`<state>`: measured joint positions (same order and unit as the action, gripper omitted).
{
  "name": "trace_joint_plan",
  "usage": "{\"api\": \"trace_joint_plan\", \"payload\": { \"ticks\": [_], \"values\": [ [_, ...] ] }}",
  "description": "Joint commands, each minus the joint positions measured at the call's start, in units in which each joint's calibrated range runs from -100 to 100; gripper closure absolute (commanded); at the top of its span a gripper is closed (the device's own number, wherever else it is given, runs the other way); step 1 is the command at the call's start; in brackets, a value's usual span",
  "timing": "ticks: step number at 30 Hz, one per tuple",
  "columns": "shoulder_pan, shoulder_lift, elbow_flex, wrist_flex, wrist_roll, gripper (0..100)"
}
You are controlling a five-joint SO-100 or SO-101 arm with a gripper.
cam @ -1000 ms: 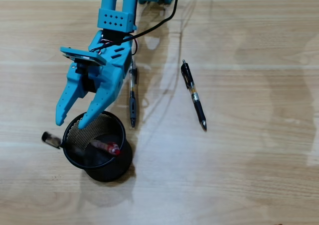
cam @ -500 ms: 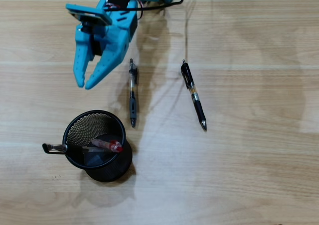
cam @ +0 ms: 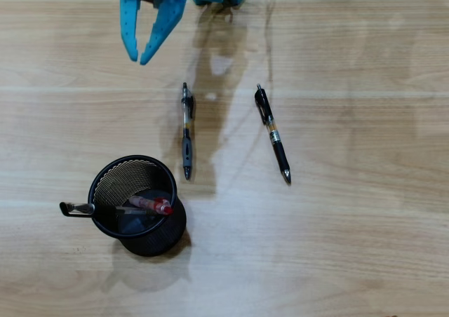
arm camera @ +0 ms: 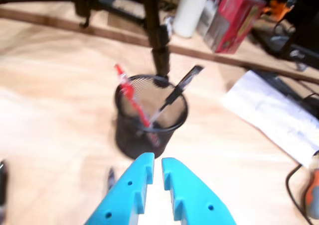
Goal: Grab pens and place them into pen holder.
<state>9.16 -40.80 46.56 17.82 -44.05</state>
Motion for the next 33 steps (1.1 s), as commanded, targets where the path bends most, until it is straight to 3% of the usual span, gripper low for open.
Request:
{"api": "trace_joint_plan", "payload": {
  "ticks": [1,7,14,20,33],
  "values": [
    [-3.3,-5.9,-0.6,10.3,0.9,98],
    [-7.9,-6.3,-0.6,24.3,0.8,98],
    [-8.9,-5.4,-0.5,29.5,0.8,98],
    [-8.7,1.1,-2.5,29.5,0.8,98],
    [-5.8,32.6,-21.8,30.1,0.7,98]
  ]
}}
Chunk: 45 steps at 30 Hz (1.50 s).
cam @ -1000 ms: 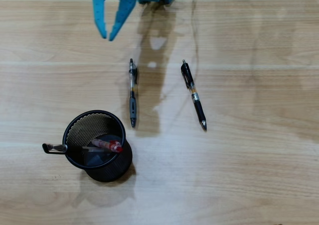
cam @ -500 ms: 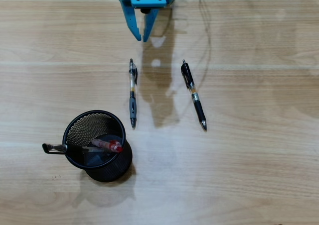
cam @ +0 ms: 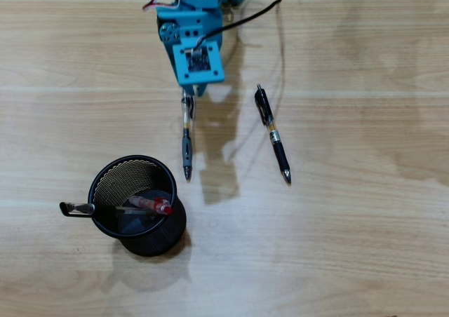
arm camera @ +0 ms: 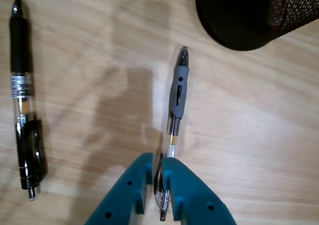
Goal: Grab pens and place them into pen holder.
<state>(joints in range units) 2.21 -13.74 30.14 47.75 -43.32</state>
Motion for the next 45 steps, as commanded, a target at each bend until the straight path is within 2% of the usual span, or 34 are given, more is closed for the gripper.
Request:
{"api": "trace_joint_plan", "payload": {
  "ticks": [1,12,18,38,45],
  "values": [
    [1.6,7.5,-6.1,0.0,0.0,98],
    [3.6,18.4,-11.3,-0.4,0.1,97],
    [3.4,19.0,-12.7,-0.3,0.3,83],
    [3.4,31.8,-17.1,0.2,0.1,83],
    [3.6,33.6,-17.7,2.0,0.0,93]
  ]
}}
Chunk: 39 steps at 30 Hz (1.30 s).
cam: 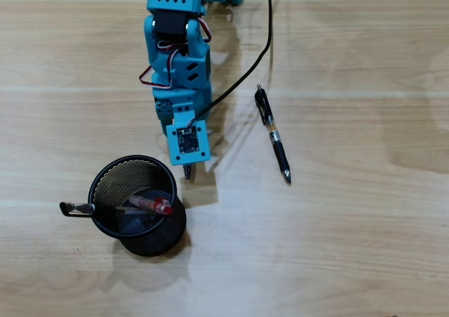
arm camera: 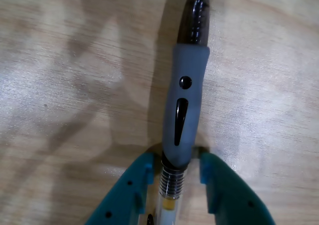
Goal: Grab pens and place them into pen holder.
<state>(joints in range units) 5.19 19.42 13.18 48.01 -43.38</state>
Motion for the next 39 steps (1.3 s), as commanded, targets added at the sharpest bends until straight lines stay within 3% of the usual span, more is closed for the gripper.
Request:
{"api": "trace_joint_plan", "payload": {
  "ticks": [1,14,39],
  "values": [
    [0.8,0.4,-0.7,2.0,0.0,94],
    [2.4,-2.3,-0.7,4.0,0.2,98],
    [-0.7,-52.3,-0.3,3.2,0.0,98]
  ]
}}
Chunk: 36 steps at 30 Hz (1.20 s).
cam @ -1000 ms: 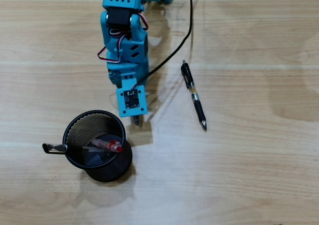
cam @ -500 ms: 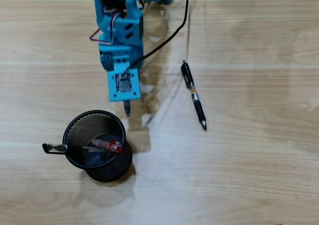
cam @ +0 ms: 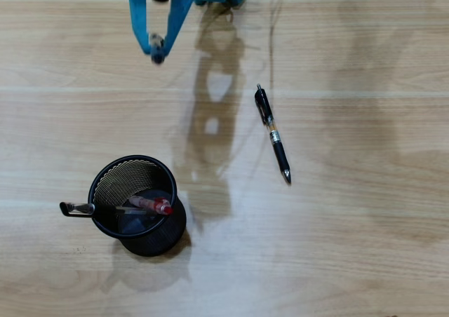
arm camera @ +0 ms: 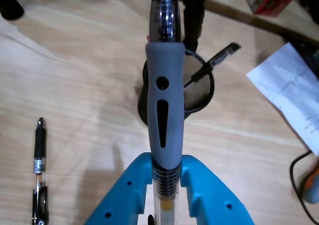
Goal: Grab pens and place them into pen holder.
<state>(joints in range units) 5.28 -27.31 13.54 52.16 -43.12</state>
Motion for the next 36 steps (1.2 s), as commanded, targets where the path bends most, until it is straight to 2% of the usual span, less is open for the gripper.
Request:
{"api": "trace_joint_plan", "payload": {
  "ticks": [1,7,18,22,26,36],
  "values": [
    [-1.0,-6.3,-0.7,-1.3,-0.3,98],
    [-2.9,-7.9,5.0,-20.3,-0.3,98],
    [-3.3,-3.7,30.6,-77.3,-3.1,98],
    [-3.3,0.9,32.1,-92.2,-3.1,98],
    [-3.1,8.0,26.9,-96.5,-3.1,98],
    [0.8,32.1,8.3,-96.5,-6.8,98]
  ]
}}
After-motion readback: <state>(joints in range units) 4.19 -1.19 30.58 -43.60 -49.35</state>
